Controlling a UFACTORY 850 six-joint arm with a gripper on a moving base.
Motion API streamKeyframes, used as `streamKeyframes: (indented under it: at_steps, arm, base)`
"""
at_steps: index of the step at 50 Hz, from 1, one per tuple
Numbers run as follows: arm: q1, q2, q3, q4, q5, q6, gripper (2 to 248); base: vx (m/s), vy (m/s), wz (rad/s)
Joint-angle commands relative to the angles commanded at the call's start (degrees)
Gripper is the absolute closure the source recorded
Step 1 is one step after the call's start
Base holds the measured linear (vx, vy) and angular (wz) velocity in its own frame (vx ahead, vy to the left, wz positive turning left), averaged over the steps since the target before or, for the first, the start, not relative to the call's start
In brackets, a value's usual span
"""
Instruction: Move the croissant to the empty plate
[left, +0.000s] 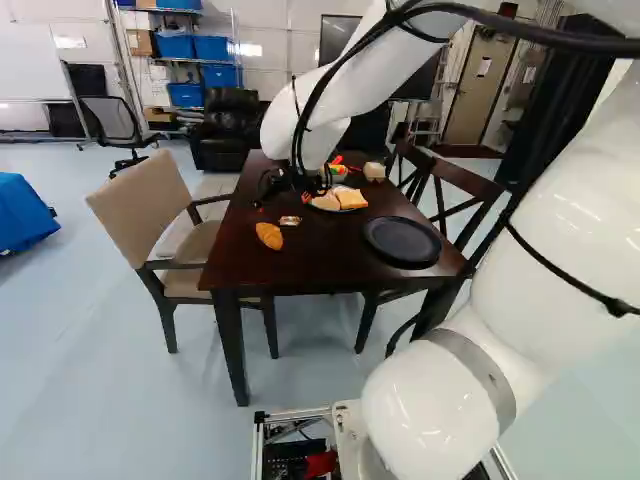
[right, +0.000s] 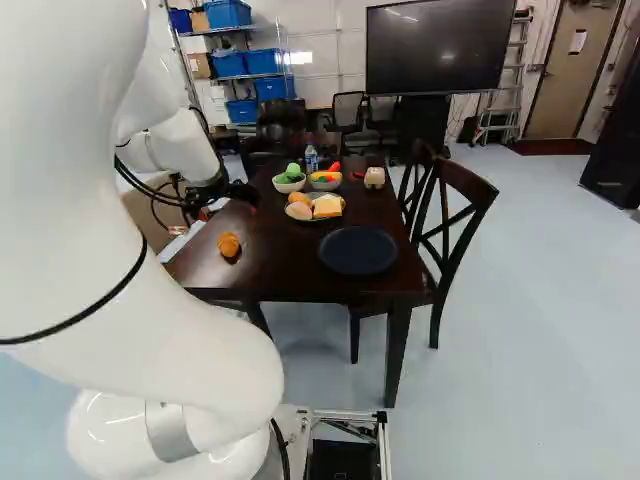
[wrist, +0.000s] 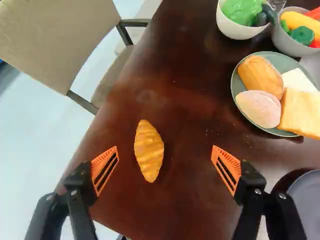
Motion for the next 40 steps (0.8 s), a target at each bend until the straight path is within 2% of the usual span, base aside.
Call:
streamKeyframes:
  at_steps: [40]
  arm:
    - [1.68,-7.69,-7.07,1.74,-12.08,0.00,3]
  base:
    - [0.000,0.000,0.000]
